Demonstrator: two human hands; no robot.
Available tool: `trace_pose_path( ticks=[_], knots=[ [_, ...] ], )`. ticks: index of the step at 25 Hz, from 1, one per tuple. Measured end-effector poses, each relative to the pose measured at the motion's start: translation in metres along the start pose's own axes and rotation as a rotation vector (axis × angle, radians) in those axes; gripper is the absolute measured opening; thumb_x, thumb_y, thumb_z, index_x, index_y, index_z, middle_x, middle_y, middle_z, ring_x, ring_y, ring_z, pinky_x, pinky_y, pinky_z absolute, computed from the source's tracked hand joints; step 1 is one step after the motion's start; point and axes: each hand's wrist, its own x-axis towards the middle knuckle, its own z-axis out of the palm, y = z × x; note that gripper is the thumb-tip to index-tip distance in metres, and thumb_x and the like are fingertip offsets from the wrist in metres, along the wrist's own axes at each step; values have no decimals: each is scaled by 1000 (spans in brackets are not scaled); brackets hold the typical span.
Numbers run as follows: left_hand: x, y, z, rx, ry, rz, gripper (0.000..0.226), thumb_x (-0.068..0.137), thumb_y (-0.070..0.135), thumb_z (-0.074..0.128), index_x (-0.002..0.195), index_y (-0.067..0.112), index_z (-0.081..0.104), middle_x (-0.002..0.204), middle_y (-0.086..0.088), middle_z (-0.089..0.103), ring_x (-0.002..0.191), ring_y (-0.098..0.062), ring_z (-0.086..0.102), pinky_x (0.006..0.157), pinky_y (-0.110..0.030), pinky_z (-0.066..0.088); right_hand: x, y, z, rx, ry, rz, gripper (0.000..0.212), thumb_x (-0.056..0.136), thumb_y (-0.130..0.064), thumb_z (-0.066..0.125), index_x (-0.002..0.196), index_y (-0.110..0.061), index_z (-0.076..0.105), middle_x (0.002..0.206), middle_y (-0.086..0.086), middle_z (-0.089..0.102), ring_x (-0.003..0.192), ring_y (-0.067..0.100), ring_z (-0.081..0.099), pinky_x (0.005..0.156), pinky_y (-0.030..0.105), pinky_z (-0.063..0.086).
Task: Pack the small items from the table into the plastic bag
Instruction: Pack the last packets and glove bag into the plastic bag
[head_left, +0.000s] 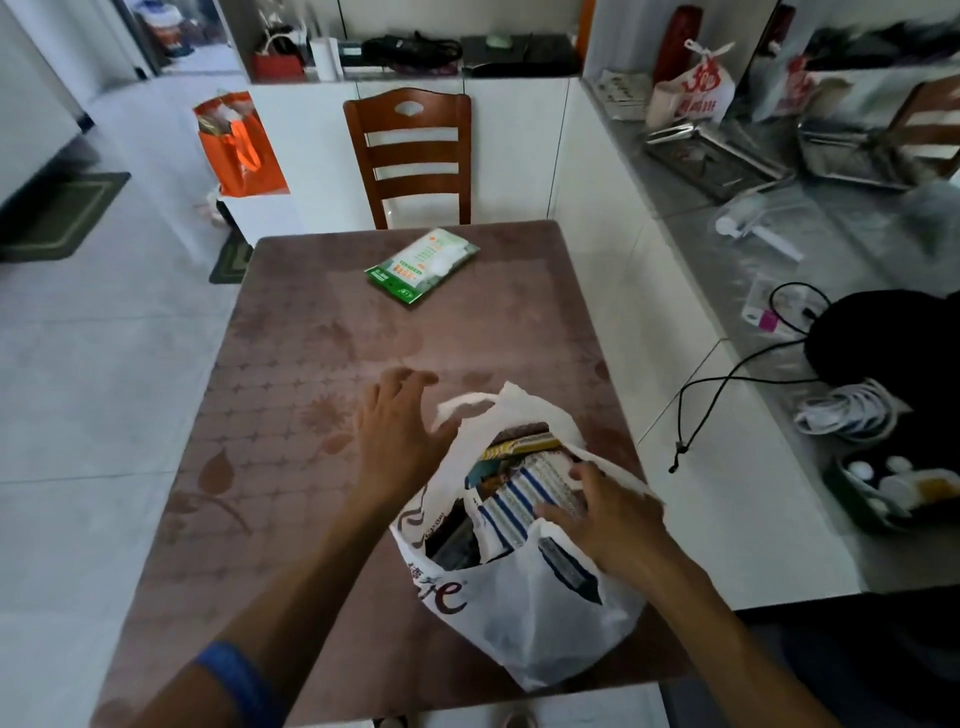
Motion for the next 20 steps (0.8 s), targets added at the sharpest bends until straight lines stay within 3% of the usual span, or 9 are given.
trace_pose_path(
  ticks=[3,5,7,9,11,13,15,17,20],
  knots=[
    [10,-7,-7,-344,-204,-106,19,88,30,62,80,15,69,77,-6,70,68,-20,64,65,-40,56,-24,12,-29,333,-104,-107,59,81,-75,46,129,-40,46,136,-9,55,109,6,60,96,32,48],
    [5,5,-16,-618,-222,-171,22,90,16,59,71,8,66,65,-2,69,59,-13,61,59,-27,51,-53,13,-48,519,-414,-226,55,79,-66,60,129,-46,48,135,-14,56,111,-3,60,94,24,51],
    [2,22,-21,-888,-241,-245,25,90,8,54,69,-2,64,58,1,69,53,-5,60,56,-13,48,-76,14,-52,429,-585,-273,49,79,-48,74,123,-47,54,122,-18,64,108,-5,61,87,18,52],
    [5,33,-21,-1065,-268,-339,25,89,7,51,72,-5,65,61,0,71,57,-6,62,59,-15,49,-79,14,-45,210,-390,-285,20,85,-25,70,97,-38,61,93,-10,70,87,-12,63,72,13,53],
    [16,37,-24,-1185,-273,-429,21,88,11,52,83,-3,68,80,-9,75,69,-14,65,65,-25,54,-65,12,-48,180,53,-262,24,88,-10,63,80,-31,55,67,-7,63,60,-11,58,51,9,44],
    [26,42,-37,-1224,-259,-400,14,88,8,51,84,-1,61,91,-15,74,65,-16,64,57,-28,56,-50,2,-64,277,357,-323,24,86,-4,65,80,-25,54,56,-14,60,51,-2,56,44,10,38],
    [31,54,-55,-1166,-228,-272,17,90,4,50,74,4,55,90,-14,73,62,-14,59,50,-25,53,-42,-11,-82,343,501,-456,14,85,-12,68,84,-22,58,56,-19,61,53,-1,58,47,6,36],
    [32,57,-79,-1127,-165,-165,20,91,4,51,72,6,55,90,-9,72,57,-8,56,49,-25,51,-36,-16,-95,492,645,-481,6,85,-21,64,85,-27,62,67,-10,68,61,7,62,54,17,45],
    [31,34,-107,-1081,-76,-97,35,93,8,51,61,19,59,76,-4,70,74,-27,61,60,-36,53,-15,-2,-104,1096,671,-403,17,92,-16,60,81,-27,66,73,-5,70,68,12,62,60,26,50]
  ],
)
